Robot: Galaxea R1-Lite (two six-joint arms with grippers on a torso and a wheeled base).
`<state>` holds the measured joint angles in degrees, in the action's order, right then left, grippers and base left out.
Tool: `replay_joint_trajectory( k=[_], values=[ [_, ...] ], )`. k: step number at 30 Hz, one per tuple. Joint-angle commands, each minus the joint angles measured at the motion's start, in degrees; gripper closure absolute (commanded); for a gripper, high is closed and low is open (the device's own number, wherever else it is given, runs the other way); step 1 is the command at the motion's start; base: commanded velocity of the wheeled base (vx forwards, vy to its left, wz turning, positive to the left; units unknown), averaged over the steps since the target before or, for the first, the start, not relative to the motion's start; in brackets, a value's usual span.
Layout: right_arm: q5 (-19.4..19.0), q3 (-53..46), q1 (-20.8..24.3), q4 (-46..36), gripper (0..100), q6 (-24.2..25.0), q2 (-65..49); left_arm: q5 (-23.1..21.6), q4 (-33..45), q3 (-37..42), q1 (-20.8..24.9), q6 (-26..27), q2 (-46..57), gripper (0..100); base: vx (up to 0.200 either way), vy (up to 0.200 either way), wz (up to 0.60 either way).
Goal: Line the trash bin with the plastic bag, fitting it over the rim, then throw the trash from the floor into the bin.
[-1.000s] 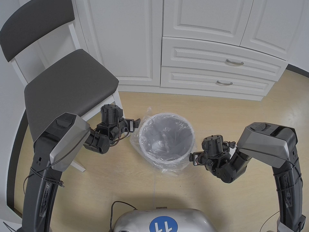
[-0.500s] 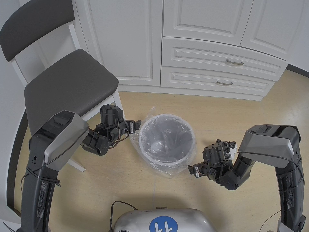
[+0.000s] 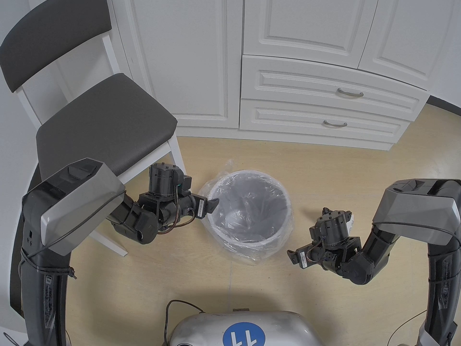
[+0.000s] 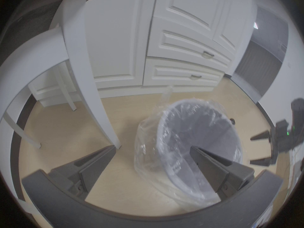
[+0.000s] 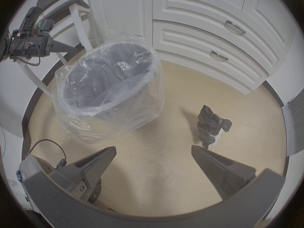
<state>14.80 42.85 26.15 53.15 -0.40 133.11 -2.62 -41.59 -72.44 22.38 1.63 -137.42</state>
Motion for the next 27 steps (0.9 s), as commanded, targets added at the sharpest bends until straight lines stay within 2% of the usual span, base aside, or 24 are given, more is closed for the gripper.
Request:
replay_joint_trajectory(
  k=[1, 14, 23, 27],
  values=[
    [-0.03, -0.66, -0.13, 0.02, 0, -0.39, -1.1, -0.89, 0.37, 4.32, 0.47, 2.94, 1.9, 0, 0.0, 0.0, 0.0],
    [-0.03, -0.75, -0.13, 0.02, 0, -0.48, -1.1, -0.81, -0.07, 4.58, 0.82, 5.31, -0.74, 0, 0.0, 0.0, 0.0],
    [-0.03, -0.93, -0.22, 0.02, 0, -1.09, -1.1, -1.07, 0.02, 6.61, -1.64, 8.83, 0.75, 0, 0.0, 0.0, 0.0],
    [-0.03, -1.19, -0.13, 0.11, 0, -1.18, -1.19, -2.92, 0.11, 7.66, -1.99, 10.14, 0.84, 0, 0.0, 0.0, 0.0]
  ],
)
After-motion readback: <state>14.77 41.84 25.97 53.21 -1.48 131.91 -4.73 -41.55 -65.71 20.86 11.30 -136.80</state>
